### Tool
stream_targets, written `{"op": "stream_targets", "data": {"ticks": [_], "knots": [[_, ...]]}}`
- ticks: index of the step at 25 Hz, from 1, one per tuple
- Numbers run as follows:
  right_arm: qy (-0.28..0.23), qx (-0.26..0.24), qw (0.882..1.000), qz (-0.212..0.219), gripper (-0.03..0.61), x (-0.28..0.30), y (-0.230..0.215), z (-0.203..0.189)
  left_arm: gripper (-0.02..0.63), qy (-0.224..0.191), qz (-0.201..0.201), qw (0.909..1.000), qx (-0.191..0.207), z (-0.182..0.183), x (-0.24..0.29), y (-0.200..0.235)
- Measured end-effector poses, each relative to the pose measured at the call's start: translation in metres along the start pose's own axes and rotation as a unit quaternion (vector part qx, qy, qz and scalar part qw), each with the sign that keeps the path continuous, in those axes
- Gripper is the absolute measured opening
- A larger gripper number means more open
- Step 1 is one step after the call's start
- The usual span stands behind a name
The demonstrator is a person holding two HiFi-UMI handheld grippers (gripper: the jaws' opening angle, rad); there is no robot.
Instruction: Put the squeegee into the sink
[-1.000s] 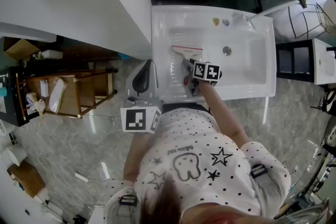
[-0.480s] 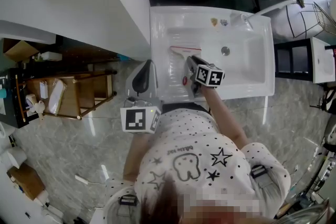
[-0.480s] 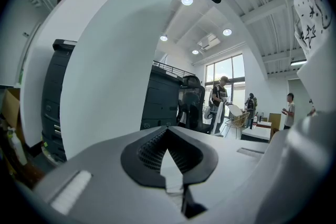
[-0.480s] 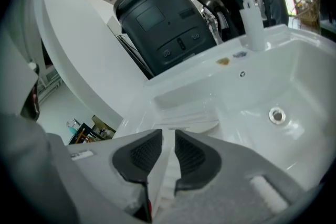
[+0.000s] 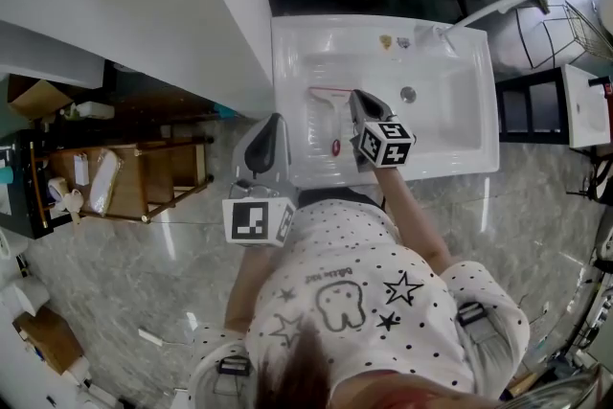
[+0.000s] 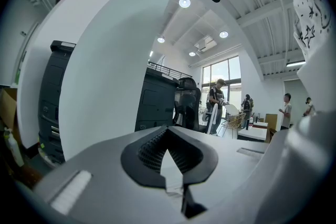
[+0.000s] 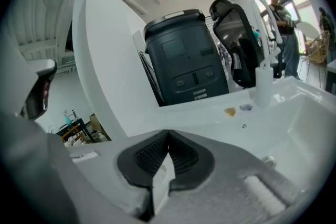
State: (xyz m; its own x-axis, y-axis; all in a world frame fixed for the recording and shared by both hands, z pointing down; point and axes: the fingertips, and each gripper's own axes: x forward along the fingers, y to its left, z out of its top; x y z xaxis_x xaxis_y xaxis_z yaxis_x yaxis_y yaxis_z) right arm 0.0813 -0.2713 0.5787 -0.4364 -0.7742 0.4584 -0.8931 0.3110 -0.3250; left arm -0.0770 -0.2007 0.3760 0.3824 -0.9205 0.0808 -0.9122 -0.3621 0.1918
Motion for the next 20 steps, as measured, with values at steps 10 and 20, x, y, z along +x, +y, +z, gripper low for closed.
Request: {"op": "stream_targets", "data": {"ticks": [10,20], "knots": [[-0.089,-0.046,0.994,0.031,-0.006,-0.053,0.037,0.065,-0.006,-0.004,-0.036,0.9993,-0.001,-0.003,-0.014,-0.023],[-0.170,-0.082,0.982,0.007,-0.006,-0.130,0.051,0.101,-0.006,-0.006,-0.094,0.9955,0.009,-0.010,-0.026,-0.057]]}}
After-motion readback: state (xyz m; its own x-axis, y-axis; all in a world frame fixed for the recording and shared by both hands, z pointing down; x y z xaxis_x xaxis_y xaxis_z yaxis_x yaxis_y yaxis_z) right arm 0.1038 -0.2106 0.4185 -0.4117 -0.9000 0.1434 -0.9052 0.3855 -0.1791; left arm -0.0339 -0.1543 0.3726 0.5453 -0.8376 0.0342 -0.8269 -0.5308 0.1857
